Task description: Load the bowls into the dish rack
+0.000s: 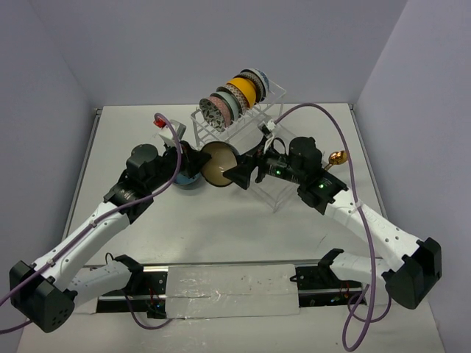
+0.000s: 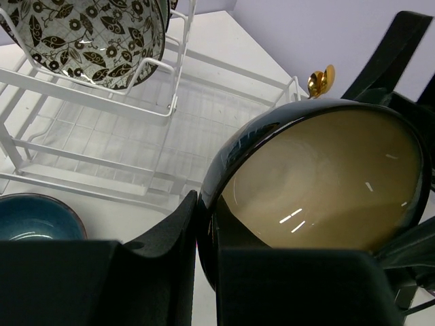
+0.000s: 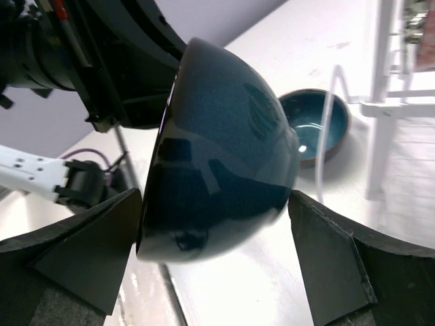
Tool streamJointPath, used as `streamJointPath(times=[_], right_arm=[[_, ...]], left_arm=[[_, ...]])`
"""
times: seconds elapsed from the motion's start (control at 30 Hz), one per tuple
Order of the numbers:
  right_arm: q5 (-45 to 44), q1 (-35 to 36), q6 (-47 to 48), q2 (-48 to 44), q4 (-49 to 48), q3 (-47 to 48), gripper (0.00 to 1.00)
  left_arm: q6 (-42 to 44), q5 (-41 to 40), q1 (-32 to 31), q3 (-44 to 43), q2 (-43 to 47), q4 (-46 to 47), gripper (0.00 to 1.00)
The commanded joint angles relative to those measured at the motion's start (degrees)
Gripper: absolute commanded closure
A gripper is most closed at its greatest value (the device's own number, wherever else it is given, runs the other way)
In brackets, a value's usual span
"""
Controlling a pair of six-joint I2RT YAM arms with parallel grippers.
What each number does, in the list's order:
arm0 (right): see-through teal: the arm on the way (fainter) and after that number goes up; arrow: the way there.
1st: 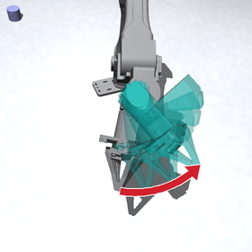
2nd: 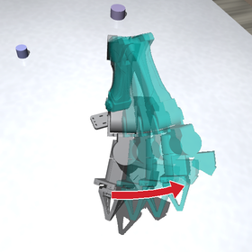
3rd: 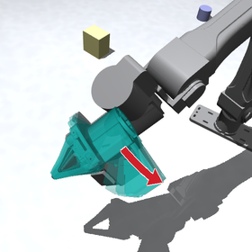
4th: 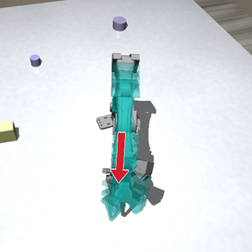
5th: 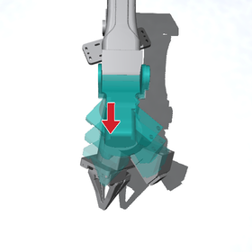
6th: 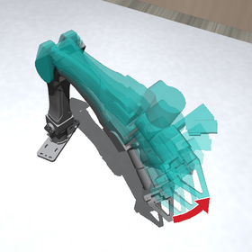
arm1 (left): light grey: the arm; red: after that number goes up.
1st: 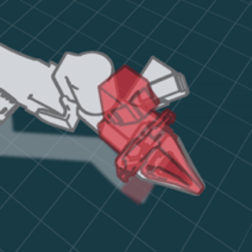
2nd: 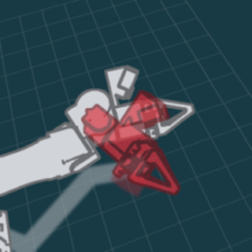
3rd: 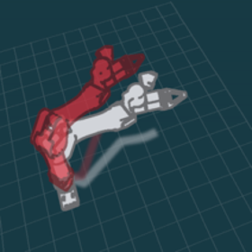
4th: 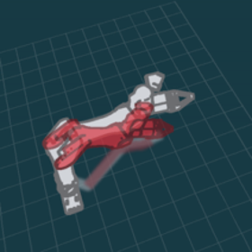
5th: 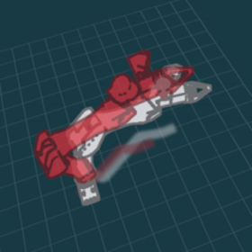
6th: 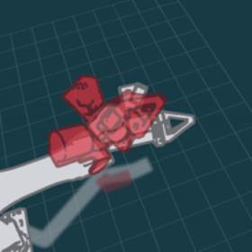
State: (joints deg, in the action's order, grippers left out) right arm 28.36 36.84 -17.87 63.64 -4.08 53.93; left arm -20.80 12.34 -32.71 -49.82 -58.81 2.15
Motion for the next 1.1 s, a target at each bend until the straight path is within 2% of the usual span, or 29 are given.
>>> streamJointPath(times=[0.0, 0.07, 0.3, 0.5, 0.67, 0.8, 1.07], right_arm=[[-5.04, -0.37, 3.88, -4.39, 3.1, 1.26, 0.04], [-12.58, -0.45, 5.29, -6.23, 7.38, 1.88, 0.04], [-24.31, 0.69, 7.23, -7.83, 17.16, 6.88, 0.11], [-33.8, 3.85, 7.67, -3.0, 22.62, 12.59, 0.22], [-44.6, 6.31, 7.14, 1.48, 27.1, 16.55, 0.32], [-46.64, 7.89, 8.2, 3.68, 28.59, 18.57, 0.43], [-46.9, 9.39, 9.69, 5.71, 28.77, 19.02, 0.53]], left_arm=[[-1.44, -0.91, -0.16, -2.82, 0.71, 7.43, 1.0], [-1.26, -2.22, -0.16, -4.05, -0.16, 6.12, 1.0], [-0.13, -9.95, -3.49, -9.76, -4.64, -1.97, 1.0], [1.02, -20.5, -10.87, -14.94, -8.86, -8.3, 1.0], [1.72, -26.3, -13.17, -16.97, -10.54, -10.41, 1.0], [1.99, -27.54, -13.96, -18.38, -11.59, -11.64, 1.0], [2.52, -28.25, -14.4, -21.02, -12.74, -13.49, 1.0]])
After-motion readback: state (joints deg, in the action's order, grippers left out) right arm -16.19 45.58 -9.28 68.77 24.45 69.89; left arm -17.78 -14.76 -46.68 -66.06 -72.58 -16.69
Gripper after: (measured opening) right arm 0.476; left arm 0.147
